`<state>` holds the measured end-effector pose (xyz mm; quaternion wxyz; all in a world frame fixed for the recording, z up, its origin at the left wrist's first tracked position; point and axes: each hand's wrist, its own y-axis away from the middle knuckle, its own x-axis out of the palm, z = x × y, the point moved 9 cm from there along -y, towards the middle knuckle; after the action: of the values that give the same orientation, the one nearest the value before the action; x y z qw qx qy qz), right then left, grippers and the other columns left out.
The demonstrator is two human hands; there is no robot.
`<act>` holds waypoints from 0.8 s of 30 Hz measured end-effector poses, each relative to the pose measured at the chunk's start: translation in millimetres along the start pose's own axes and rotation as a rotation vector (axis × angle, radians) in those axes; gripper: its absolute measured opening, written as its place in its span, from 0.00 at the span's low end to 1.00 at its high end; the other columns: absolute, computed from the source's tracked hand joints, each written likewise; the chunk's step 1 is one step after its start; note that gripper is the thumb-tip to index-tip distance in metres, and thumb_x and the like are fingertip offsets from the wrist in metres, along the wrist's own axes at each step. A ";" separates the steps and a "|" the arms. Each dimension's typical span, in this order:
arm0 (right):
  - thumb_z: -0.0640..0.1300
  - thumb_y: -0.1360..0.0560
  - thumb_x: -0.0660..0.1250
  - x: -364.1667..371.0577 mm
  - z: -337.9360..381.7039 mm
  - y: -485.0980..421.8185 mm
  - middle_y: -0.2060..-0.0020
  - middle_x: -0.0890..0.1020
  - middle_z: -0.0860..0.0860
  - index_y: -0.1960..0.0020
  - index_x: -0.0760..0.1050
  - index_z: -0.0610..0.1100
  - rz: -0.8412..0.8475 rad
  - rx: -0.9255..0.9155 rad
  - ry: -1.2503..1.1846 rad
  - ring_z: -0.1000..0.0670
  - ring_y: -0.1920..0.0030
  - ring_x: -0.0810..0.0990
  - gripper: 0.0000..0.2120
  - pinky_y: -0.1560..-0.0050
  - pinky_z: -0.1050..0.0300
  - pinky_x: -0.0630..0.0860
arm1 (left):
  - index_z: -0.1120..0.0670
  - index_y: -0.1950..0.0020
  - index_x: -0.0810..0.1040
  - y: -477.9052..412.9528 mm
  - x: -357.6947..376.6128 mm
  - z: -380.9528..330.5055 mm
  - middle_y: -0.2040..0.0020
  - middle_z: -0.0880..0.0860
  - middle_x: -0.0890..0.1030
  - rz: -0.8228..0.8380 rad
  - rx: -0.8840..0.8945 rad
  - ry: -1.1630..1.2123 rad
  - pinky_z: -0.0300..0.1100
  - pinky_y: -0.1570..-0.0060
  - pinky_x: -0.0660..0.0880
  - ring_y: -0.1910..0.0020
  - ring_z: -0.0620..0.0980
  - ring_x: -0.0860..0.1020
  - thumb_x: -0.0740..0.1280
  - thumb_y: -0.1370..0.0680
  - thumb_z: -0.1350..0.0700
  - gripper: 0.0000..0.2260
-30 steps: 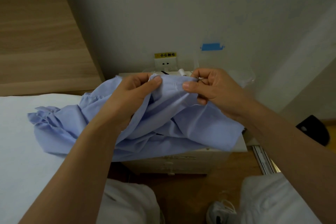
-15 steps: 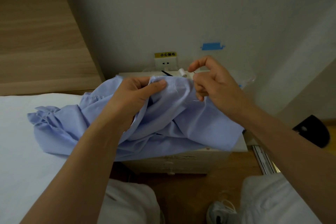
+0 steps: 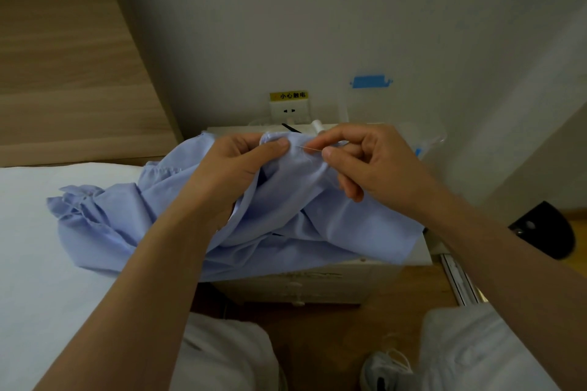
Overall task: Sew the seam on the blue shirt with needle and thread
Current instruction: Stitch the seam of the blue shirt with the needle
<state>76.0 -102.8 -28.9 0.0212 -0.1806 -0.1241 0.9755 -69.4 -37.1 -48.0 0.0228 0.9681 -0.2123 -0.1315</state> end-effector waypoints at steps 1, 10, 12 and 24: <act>0.34 0.20 0.61 0.3 -0.3 0.2 0.81 0.74 0.49 0.45 0.80 0.39 0.002 0.003 0.001 0.50 0.78 0.72 0.10 0.69 0.55 0.76 | 0.58 0.66 0.75 0.4 0.2 -0.4 0.77 0.48 0.75 0.002 -0.001 -0.005 0.29 0.72 0.71 0.75 0.40 0.74 0.63 0.21 0.56 0.14; 0.34 0.20 0.60 2.0 -3.4 -0.5 0.81 0.73 0.47 0.44 0.80 0.40 0.019 0.019 0.016 0.50 0.79 0.71 0.11 0.69 0.57 0.75 | 0.61 0.64 0.77 -3.3 -0.4 2.5 0.70 0.56 0.75 0.021 0.010 -0.013 0.33 0.69 0.72 0.70 0.46 0.74 0.63 0.21 0.55 0.15; 0.33 0.20 0.60 1.9 -4.3 0.4 0.81 0.73 0.46 0.44 0.79 0.40 0.027 0.027 0.028 0.49 0.79 0.71 0.11 0.69 0.61 0.73 | 0.56 0.71 0.78 -5.8 0.9 5.8 0.74 0.54 0.75 0.034 -0.006 -0.035 0.34 0.68 0.71 0.73 0.43 0.74 0.62 0.20 0.57 0.19; 0.33 0.19 0.55 22.1 -20.4 2.1 0.81 0.74 0.49 0.46 0.73 0.44 0.260 0.186 0.052 0.52 0.80 0.71 0.11 0.62 0.33 0.77 | 0.69 0.56 0.78 2.5 5.8 -10.3 0.62 0.72 0.74 0.065 0.215 -0.142 0.45 0.62 0.69 0.65 0.57 0.72 0.66 0.22 0.55 0.16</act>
<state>62.6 -98.1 -55.5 -0.0853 -0.2175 -0.0084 0.9723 -62.6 -41.8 -39.2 -0.0918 0.9458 -0.2574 -0.1753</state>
